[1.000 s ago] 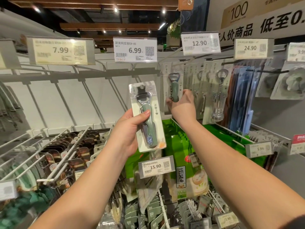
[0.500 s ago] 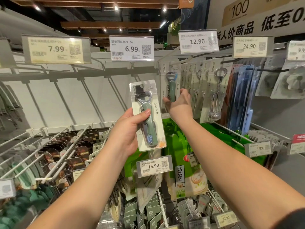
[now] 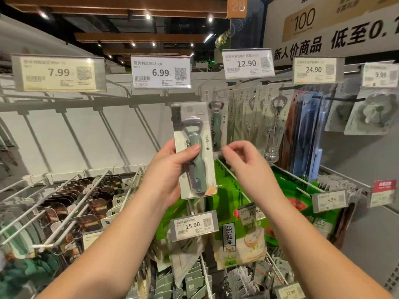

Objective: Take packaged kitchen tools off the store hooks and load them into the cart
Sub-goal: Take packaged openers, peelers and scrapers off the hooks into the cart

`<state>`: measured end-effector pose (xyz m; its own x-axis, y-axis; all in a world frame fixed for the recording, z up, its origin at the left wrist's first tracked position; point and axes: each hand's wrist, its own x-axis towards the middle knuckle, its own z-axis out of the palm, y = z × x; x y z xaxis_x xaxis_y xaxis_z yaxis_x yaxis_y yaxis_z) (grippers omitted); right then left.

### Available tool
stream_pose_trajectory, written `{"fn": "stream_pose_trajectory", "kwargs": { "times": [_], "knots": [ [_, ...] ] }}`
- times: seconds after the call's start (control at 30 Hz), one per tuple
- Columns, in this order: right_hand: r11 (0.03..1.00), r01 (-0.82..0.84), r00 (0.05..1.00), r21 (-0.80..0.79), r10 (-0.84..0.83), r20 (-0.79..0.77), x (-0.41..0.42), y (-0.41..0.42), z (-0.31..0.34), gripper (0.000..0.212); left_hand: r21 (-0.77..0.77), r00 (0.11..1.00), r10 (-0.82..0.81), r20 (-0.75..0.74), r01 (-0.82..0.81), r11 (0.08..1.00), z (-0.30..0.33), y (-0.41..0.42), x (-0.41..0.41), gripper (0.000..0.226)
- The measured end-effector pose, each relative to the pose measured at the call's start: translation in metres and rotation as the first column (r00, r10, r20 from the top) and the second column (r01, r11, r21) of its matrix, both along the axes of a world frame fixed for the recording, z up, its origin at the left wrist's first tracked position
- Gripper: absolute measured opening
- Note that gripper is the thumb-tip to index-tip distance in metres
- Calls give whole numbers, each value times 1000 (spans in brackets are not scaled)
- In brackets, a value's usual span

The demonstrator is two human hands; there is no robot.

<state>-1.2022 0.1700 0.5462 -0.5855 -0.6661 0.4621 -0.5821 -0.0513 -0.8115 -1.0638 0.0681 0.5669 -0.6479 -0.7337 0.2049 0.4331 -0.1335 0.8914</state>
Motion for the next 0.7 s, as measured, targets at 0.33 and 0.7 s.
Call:
{"fn": "stream_pose_trajectory", "kwargs": {
  "times": [0.33, 0.7],
  "knots": [
    [993, 99, 979, -59, -108, -172, 17, 35, -1, 57, -171, 997, -75, 6, 75, 982, 21, 30, -37, 33],
    [980, 144, 967, -135, -168, -189, -1, 24, 6, 53, -154, 995, -96, -21, 92, 984, 31, 38, -52, 23]
  ]
}}
